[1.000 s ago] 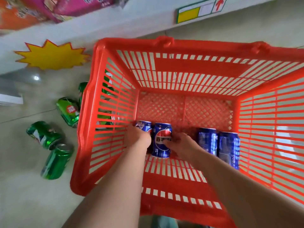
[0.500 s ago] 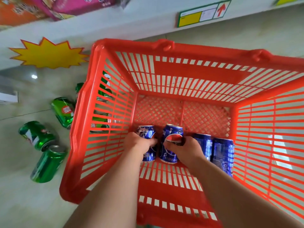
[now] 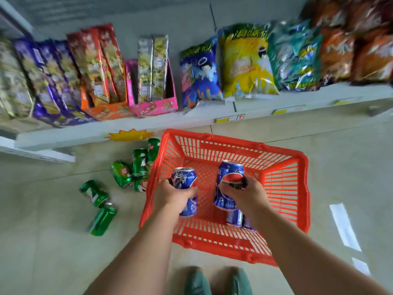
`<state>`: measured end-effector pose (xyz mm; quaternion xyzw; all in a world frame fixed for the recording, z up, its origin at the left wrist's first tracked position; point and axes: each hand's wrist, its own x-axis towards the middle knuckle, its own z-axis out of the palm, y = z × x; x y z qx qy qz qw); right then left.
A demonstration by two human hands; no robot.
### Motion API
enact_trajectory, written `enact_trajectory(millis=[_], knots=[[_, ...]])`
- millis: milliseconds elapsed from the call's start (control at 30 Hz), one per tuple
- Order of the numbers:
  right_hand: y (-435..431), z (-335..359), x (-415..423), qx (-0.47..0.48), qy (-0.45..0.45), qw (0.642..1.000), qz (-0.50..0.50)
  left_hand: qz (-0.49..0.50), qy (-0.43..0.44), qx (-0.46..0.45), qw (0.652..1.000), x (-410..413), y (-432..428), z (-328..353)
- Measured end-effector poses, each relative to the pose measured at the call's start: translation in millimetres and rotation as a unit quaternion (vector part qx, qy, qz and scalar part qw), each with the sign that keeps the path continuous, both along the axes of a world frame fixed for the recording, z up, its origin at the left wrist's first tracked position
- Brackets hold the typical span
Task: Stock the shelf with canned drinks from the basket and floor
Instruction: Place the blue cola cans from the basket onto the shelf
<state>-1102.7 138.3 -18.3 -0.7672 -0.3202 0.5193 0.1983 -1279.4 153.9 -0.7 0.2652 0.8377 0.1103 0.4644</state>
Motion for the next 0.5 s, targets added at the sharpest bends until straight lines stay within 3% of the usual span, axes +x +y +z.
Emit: enact_trajectory(millis=[500], knots=[[23, 258, -15, 0.08, 0.098, 0.991, 0.038, -0.01, -0.093, 0.12, 0.988, -50, 7, 271]])
